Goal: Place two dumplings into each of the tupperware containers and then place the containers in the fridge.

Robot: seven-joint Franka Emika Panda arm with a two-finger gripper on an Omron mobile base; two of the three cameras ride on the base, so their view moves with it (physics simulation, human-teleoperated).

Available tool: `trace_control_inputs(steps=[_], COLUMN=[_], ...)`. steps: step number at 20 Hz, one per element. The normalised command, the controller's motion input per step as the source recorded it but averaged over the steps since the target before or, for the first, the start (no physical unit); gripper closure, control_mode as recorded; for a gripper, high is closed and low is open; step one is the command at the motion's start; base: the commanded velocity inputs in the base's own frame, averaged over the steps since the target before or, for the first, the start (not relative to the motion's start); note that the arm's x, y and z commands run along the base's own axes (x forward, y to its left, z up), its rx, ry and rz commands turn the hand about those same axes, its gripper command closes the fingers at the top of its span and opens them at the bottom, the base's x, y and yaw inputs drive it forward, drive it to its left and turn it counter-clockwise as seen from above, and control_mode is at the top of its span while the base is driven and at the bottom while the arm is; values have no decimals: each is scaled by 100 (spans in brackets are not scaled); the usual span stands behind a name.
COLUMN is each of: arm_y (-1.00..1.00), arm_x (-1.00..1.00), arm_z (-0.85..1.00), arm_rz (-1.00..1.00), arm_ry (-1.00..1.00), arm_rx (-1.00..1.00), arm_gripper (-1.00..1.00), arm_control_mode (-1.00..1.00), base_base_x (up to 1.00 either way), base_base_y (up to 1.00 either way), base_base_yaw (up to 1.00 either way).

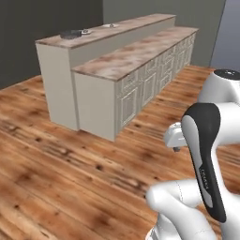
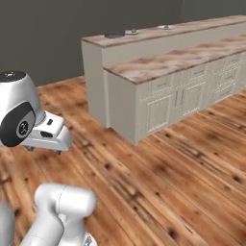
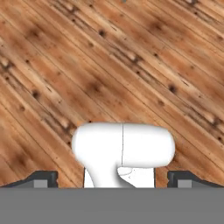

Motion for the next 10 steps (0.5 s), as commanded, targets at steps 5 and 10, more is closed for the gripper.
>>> trace_control_inputs(steps=[5, 10], arm_y=[0, 0], arm_x=[0, 0], arm_z=[0, 0], arm_rz=[0, 0], arm_ry=[0, 0], arm_rx=[0, 0], arm_gripper=[-100, -100], arm_control_mode=[100, 100], base_base_x=[95, 81], base_base_y=[100, 100], base_base_yaw=[-39, -32])
